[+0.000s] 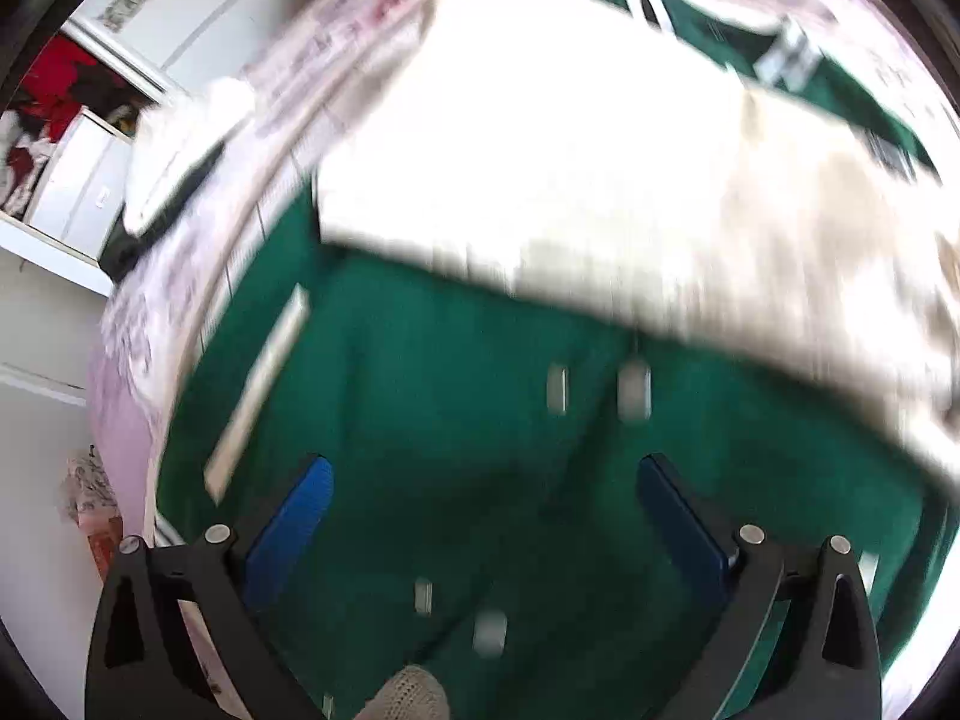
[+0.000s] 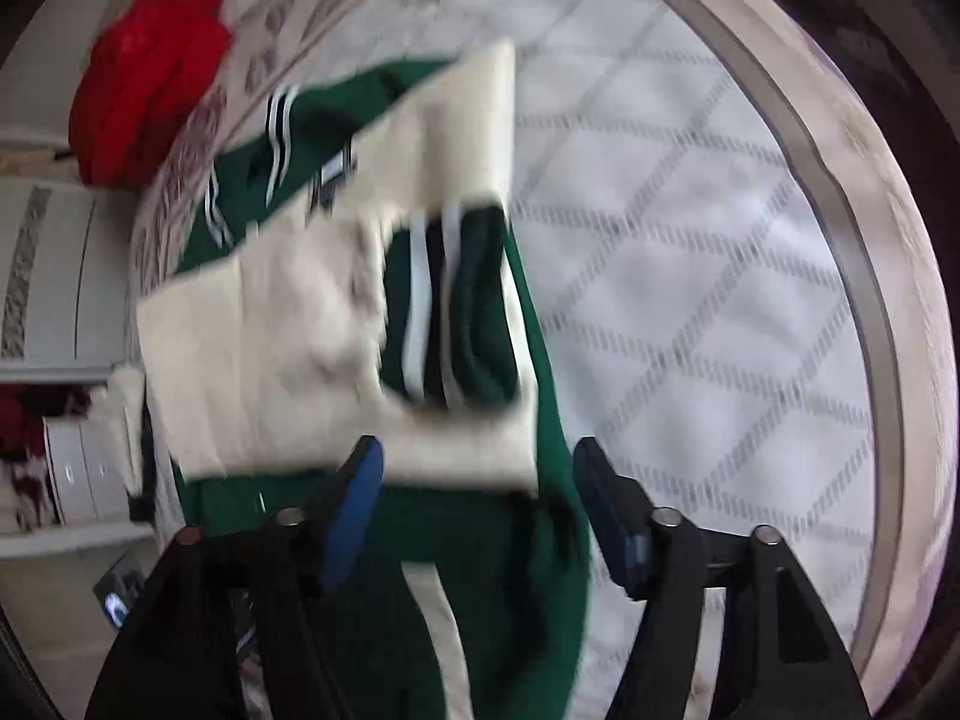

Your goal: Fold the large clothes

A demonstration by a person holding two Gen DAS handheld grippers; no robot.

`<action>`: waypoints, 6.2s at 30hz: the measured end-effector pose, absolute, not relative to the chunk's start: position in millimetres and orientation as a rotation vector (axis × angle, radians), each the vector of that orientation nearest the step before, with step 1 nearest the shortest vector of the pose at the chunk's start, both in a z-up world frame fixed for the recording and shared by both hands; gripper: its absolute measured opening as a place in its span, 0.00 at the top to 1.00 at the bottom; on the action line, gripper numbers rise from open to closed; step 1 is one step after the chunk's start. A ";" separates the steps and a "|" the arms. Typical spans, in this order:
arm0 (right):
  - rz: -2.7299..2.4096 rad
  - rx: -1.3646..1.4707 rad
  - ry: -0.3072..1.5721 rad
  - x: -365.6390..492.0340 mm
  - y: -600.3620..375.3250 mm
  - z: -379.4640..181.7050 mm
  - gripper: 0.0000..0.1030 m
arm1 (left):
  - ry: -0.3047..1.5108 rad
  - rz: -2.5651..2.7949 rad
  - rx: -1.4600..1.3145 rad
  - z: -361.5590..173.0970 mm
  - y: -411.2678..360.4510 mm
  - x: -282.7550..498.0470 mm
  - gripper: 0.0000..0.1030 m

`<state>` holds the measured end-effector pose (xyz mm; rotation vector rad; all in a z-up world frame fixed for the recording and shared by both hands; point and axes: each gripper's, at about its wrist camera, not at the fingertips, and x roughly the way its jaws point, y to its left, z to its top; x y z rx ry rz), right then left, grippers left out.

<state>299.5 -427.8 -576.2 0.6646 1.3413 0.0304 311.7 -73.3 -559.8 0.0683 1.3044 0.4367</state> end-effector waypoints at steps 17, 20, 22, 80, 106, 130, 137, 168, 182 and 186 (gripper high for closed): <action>-0.176 0.609 1.446 356.3 -396.7 -608.1 0.63 | 1.249 0.567 -0.007 -558.3 37.6 499.5 0.00; -0.244 0.606 1.346 363.7 -393.4 -587.7 0.63 | 1.293 0.561 -0.019 -582.5 52.1 532.6 0.00; -0.250 0.602 1.288 368.2 -385.7 -576.9 0.63 | 1.303 0.536 -0.039 -592.3 56.8 541.1 0.00; -0.369 0.273 1.671 44.3 -505.5 -610.4 0.38 | 1.386 0.251 0.887 -631.6 -318.3 51.5 0.00; 0.226 0.992 1.368 214.1 -475.4 -646.2 0.25 | 1.319 0.256 0.578 -533.6 -250.4 105.7 0.85; 0.291 0.839 1.242 339.1 -323.1 -539.7 0.82 | 1.347 0.263 0.117 -467.7 -130.6 126.2 0.86; 0.297 0.664 1.242 355.2 -235.4 -463.6 0.82 | 1.318 0.247 -0.060 -440.4 -49.4 129.5 0.86; 0.491 0.326 1.571 392.9 126.0 -529.5 0.47 | 1.321 0.346 -1.248 -572.7 315.1 91.6 0.44; 0.034 0.478 1.703 197.3 -71.6 -600.6 0.47 | 1.342 0.237 -0.876 -529.7 242.8 104.2 0.96; 0.051 0.529 1.689 179.9 -86.4 -615.9 0.47 | 1.277 0.298 -0.848 -510.8 263.7 103.3 0.96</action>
